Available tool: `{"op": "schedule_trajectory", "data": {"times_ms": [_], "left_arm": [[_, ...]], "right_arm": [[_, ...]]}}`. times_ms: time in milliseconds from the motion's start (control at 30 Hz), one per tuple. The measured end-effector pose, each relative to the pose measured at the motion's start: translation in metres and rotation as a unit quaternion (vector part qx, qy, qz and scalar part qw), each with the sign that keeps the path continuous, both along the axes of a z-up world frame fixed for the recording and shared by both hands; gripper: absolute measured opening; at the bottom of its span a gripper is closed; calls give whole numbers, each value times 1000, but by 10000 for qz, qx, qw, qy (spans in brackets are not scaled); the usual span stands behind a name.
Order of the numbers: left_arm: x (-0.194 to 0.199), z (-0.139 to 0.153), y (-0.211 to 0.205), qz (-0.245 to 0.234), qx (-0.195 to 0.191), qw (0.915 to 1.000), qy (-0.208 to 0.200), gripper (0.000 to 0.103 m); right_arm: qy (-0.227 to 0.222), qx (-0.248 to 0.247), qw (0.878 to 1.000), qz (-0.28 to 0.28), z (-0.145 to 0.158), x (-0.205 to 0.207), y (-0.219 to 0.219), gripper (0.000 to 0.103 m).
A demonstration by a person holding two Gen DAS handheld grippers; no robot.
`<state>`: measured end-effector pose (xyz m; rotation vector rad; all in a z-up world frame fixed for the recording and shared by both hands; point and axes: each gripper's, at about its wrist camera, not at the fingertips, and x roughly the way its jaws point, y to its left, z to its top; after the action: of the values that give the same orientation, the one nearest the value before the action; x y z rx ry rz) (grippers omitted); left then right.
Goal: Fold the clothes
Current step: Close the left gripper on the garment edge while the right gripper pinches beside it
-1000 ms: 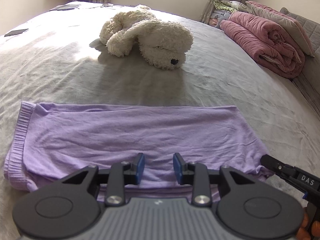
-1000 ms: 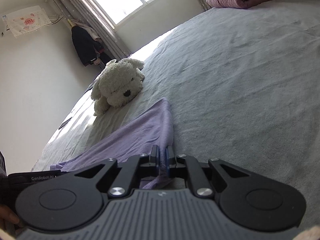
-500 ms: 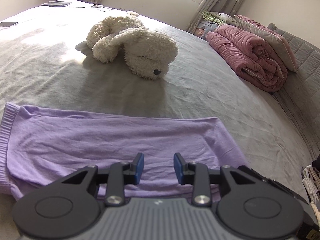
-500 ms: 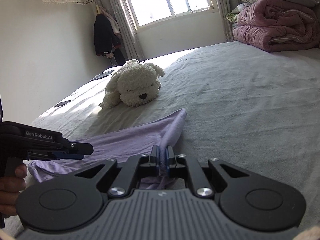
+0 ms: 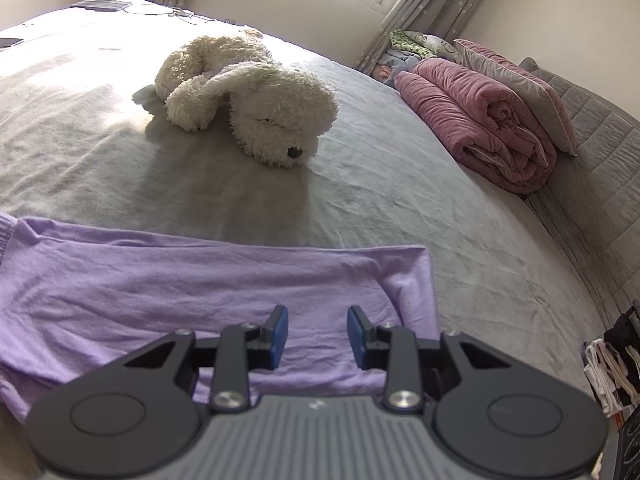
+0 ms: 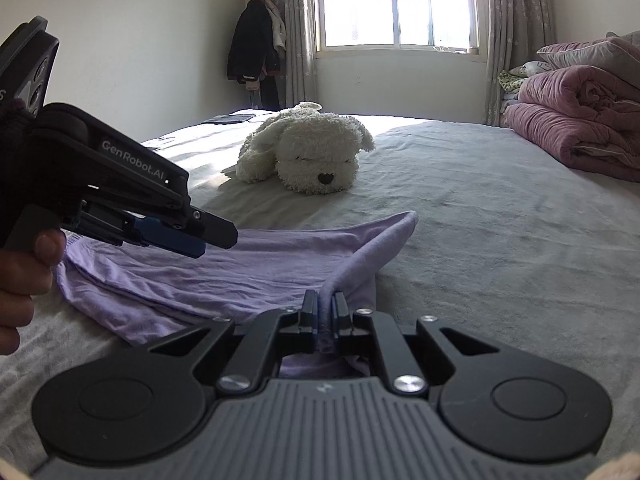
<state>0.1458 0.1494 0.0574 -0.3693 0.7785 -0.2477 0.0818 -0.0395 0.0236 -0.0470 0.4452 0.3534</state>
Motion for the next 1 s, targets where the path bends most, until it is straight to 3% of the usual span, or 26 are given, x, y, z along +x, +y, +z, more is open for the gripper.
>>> {"op": "schedule_trajectory", "data": {"times_ms": [133, 333, 467, 667, 1000], "left_arm": [[2, -2, 2, -27, -65, 9999, 74, 33], [7, -3, 20, 90, -524, 9984, 214, 33], [8, -1, 32, 124, -740, 9970, 189, 33], [13, -8, 37, -32, -1021, 9942, 346, 34], [19, -22, 46, 182, -1450, 9868, 695, 36]], "right_arm": [[-97, -49, 9999, 5, 4, -3, 3, 10], [-194, -19, 9996, -181, 8, -2, 11, 10], [-443, -150, 9989, 75, 14, -8, 41, 10], [-392, -457, 9970, 496, 7, -11, 81, 10], [-277, -51, 9990, 352, 13, -8, 73, 10]]}}
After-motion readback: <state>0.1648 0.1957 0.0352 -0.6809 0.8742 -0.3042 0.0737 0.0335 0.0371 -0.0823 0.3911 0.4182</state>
